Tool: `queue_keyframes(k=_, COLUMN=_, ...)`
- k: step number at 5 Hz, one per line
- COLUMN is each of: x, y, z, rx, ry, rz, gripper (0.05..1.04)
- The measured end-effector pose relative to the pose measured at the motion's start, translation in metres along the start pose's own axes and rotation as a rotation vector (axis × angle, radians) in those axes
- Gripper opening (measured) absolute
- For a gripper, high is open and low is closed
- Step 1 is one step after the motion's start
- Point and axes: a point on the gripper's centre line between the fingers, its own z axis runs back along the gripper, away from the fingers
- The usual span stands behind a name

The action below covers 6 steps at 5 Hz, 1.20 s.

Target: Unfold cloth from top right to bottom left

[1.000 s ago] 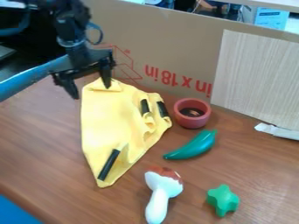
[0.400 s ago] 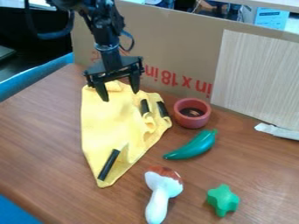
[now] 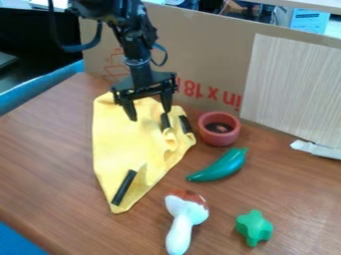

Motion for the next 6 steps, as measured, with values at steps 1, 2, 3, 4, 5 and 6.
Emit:
queue_keyframes(k=1, x=-0.004, y=-0.009, z=0.0, rx=-0.009, ry=-0.003, rz=-0.014, gripper=1.001)
queue_keyframes(k=2, x=-0.007, y=-0.018, z=-0.001, rx=-0.021, ry=-0.018, rz=-0.025, gripper=1.001)
queue_keyframes(k=3, x=-0.012, y=-0.022, z=-0.01, rx=-0.011, ry=-0.016, rz=-0.03, gripper=1.001)
queue_keyframes(k=4, x=-0.013, y=-0.026, z=-0.011, rx=-0.019, ry=-0.024, rz=-0.035, gripper=1.001)
queue_keyframes(k=5, x=-0.015, y=-0.023, z=-0.021, rx=-0.009, ry=-0.025, rz=-0.036, gripper=0.958)
queue_keyframes(k=6, x=-0.016, y=-0.02, z=-0.029, rx=-0.004, ry=-0.034, rz=-0.039, gripper=0.663)
